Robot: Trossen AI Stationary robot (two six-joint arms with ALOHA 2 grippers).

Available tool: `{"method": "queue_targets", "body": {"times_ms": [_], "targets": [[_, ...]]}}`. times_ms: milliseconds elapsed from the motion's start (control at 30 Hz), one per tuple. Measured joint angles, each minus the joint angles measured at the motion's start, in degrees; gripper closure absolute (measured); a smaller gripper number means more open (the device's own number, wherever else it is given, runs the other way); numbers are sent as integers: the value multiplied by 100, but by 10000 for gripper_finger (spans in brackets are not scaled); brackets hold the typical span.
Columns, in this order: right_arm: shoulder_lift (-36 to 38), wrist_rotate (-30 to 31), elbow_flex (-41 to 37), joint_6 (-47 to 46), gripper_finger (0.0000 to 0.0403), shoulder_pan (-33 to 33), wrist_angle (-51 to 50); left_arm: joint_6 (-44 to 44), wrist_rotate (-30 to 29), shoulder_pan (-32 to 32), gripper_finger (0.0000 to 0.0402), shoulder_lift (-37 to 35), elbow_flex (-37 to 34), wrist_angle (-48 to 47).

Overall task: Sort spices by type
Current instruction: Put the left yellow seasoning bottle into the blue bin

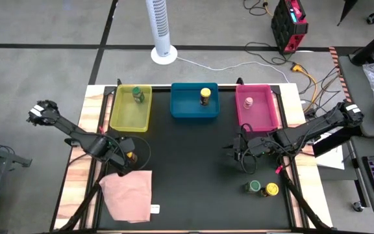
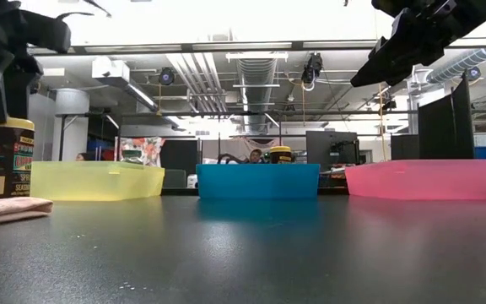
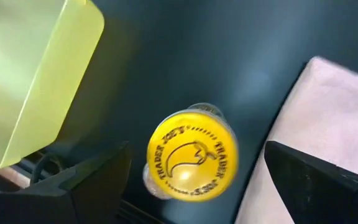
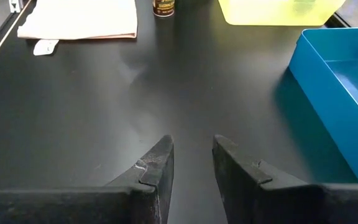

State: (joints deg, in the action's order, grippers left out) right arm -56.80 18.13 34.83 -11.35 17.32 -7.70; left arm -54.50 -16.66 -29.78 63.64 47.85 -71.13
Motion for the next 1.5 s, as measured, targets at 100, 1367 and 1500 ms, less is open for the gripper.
{"method": "queue_targets", "body": {"times_ms": [100,1367,1500], "targets": [[0,1,0,0,293,0,0,0,13,0,50,0,-139,102],[0,2,-13,-4,270,0,11,29,66,7,194,13,-24,625],[0,2,-13,-2,263,0,11,144,-293,75,194,15,553,625]]}}
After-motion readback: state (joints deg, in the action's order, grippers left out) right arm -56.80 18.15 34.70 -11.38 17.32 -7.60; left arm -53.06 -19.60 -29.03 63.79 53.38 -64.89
